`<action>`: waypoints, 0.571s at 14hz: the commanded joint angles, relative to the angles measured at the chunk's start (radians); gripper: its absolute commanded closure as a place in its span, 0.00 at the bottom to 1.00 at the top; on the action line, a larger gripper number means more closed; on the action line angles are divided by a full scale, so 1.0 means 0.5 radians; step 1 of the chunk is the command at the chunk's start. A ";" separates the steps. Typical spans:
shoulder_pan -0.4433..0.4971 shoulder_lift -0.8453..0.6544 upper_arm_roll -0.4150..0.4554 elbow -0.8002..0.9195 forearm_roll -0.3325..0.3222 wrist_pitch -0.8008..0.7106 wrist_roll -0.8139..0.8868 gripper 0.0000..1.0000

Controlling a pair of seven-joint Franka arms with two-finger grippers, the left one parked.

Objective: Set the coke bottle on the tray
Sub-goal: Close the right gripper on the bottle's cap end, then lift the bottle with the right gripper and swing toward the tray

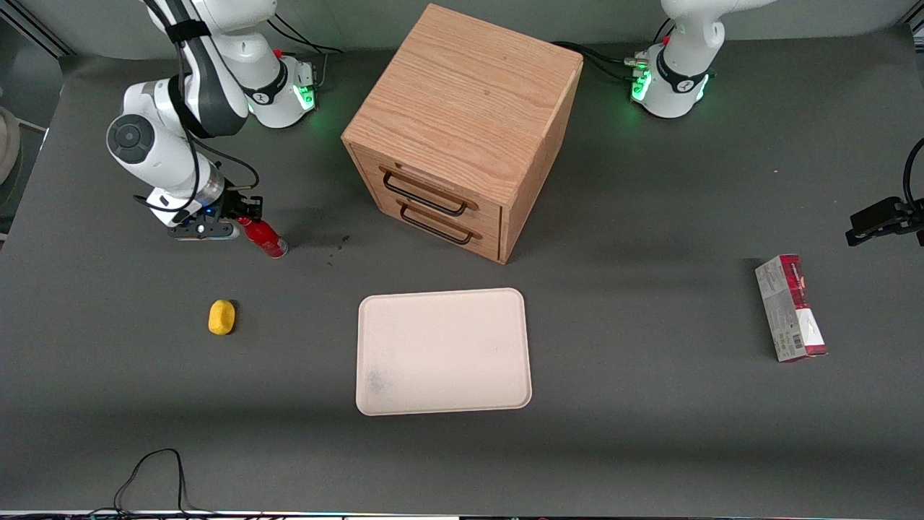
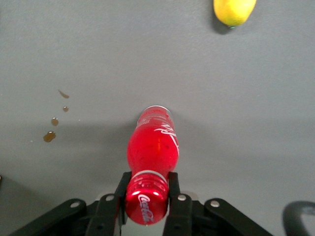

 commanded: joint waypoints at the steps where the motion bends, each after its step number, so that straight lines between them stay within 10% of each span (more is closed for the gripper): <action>1: -0.011 0.026 -0.019 0.348 -0.014 -0.399 -0.019 1.00; 8: -0.017 0.455 -0.016 1.743 0.170 -1.611 0.006 1.00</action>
